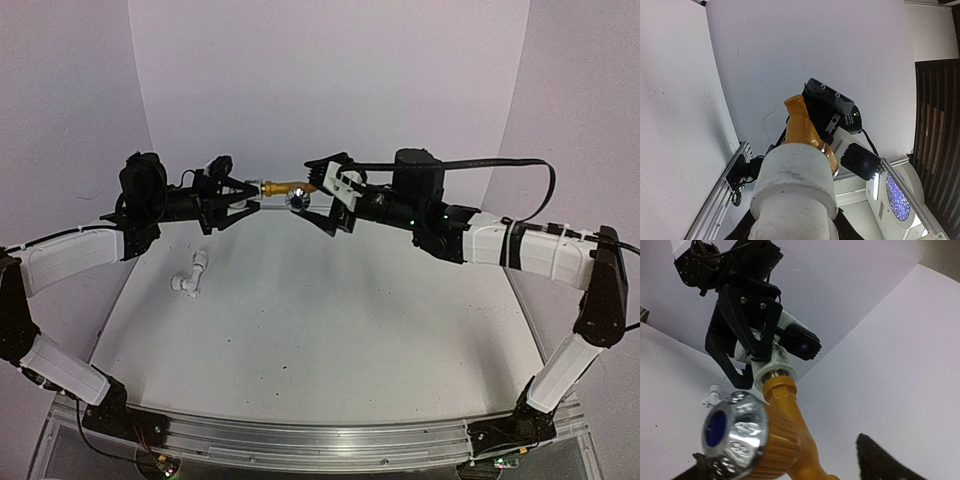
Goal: Install the water faucets
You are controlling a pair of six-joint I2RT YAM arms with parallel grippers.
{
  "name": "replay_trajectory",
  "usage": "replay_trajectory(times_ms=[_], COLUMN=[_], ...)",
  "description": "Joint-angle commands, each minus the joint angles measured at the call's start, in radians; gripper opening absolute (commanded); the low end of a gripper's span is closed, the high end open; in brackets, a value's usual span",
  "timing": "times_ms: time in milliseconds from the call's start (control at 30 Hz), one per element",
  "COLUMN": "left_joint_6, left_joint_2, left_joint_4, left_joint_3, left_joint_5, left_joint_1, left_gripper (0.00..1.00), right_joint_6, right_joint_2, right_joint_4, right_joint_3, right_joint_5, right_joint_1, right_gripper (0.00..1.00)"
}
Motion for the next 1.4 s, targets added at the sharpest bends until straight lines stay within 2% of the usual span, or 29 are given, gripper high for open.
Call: replay_trajectory(times_ms=[0,33,133,167,200,233,267,300,333,433,467,500,533,567,600,633,667,733,767,800,833,867,900,933,967,1000,1067,1167,1367], left_joint_6=[0.050,0.077,0.175,0.242,0.346,0.484,0.637,0.821,1.050,1.487,1.535,1.570,1.567,1.545,1.541,1.477,1.375,1.075,0.954,0.898,0.793,0.696,0.591,0.460,0.430,0.284,0.221,0.217,0.229], left_joint_2=[-0.005,0.003,0.012,0.015,0.014,0.009,-0.015,-0.040,-0.078,-0.109,-0.099,-0.078,-0.039,-0.009,-0.005,0.006,0.008,-0.010,-0.025,-0.040,-0.051,-0.057,-0.059,-0.055,-0.053,-0.040,-0.039,-0.079,-0.099], left_joint_4=[0.029,0.026,0.026,0.025,0.026,0.026,0.026,0.025,0.022,0.004,-0.002,-0.012,-0.015,-0.016,-0.016,-0.018,-0.018,-0.019,-0.020,-0.021,-0.021,-0.022,-0.023,-0.023,-0.024,-0.023,-0.023,-0.024,-0.025], left_joint_3=[0.032,0.043,0.065,0.080,0.093,0.097,0.095,0.083,0.046,0.027,0.041,0.078,0.134,0.170,0.175,0.185,0.188,0.177,0.155,0.133,0.115,0.104,0.095,0.084,0.080,0.068,0.064,0.028,0.002], left_joint_5=[0.023,0.023,0.008,0.014,0.026,0.039,0.063,0.076,0.064,0.115,0.113,0.142,0.192,0.215,0.217,0.180,0.127,-0.038,-0.111,-0.139,-0.171,-0.179,-0.178,-0.162,-0.155,-0.104,-0.046,-0.041,-0.042], left_joint_1=[-0.005,-0.007,-0.012,-0.015,-0.023,-0.030,-0.036,-0.037,-0.040,-0.039,-0.037,-0.028,-0.014,-0.011,-0.010,-0.010,-0.010,-0.002,-0.001,-0.001,0.000,0.001,0.001,0.001,-0.001,0.001,-0.001,-0.001,-0.004], left_gripper=[0.00,0.00,0.00,0.00,0.00,0.00,0.00,0.00,0.00,0.00,0.00,0.00,0.00,0.00,0.00,0.00,0.00,0.00,0.00,0.00,0.00,0.00,0.00,0.00,0.00,0.00,0.00,0.00,0.00], right_joint_6=[0.051,0.085,0.189,0.276,0.331,0.465,0.705,0.836,1.127,1.877,2.014,2.289,2.472,2.629,2.666,2.657,2.566,2.235,1.964,1.794,1.533,1.238,0.988,0.674,0.618,0.382,0.249,0.167,0.300], right_joint_2=[0.041,0.050,0.059,0.061,0.061,0.063,0.076,0.086,0.101,0.150,0.166,0.184,0.185,0.180,0.175,0.149,0.114,0.005,-0.060,-0.096,-0.152,-0.203,-0.255,-0.296,-0.301,-0.296,-0.254,-0.141,0.028], right_joint_4=[-0.019,-0.029,-0.036,-0.036,-0.037,-0.037,-0.057,-0.093,-0.098,0.114,0.230,0.358,0.489,0.671,0.686,0.701,0.673,0.508,0.372,0.272,0.068,-0.004,-0.106,-0.134,-0.141,-0.139,-0.133,-0.117,-0.064], right_joint_3=[0.088,0.095,0.092,0.093,0.099,0.106,0.141,0.179,0.198,0.154,0.143,0.115,0.050,-0.004,-0.011,-0.027,-0.041,-0.069,-0.074,-0.075,-0.073,-0.083,-0.117,-0.154,-0.171,-0.186,-0.150,-0.051,0.112], right_joint_5=[-0.072,-0.087,-0.079,-0.071,-0.062,-0.057,-0.090,-0.161,-0.265,-0.479,-0.531,-0.545,-0.515,-0.448,-0.441,-0.435,-0.436,-0.446,-0.445,-0.434,-0.384,-0.348,-0.237,-0.157,-0.126,-0.090,-0.075,-0.143,-0.259], right_joint_1=[0.016,0.018,0.016,0.015,0.015,0.011,-0.008,-0.038,-0.085,-0.150,-0.155,-0.158,-0.161,-0.166,-0.167,-0.187,-0.210,-0.252,-0.260,-0.261,-0.248,-0.222,-0.179,-0.129,-0.120,-0.105,-0.101,-0.085,-0.064], right_gripper=[0.71,0.54,0.36,0.20,0.12,0.01,0.00,0.00,0.00,0.00,0.00,0.00,0.11,0.29,0.34,0.53,0.62,0.77,0.82,0.87,0.90,0.93,0.97,0.98,0.98,0.98,0.98,0.98,0.98])
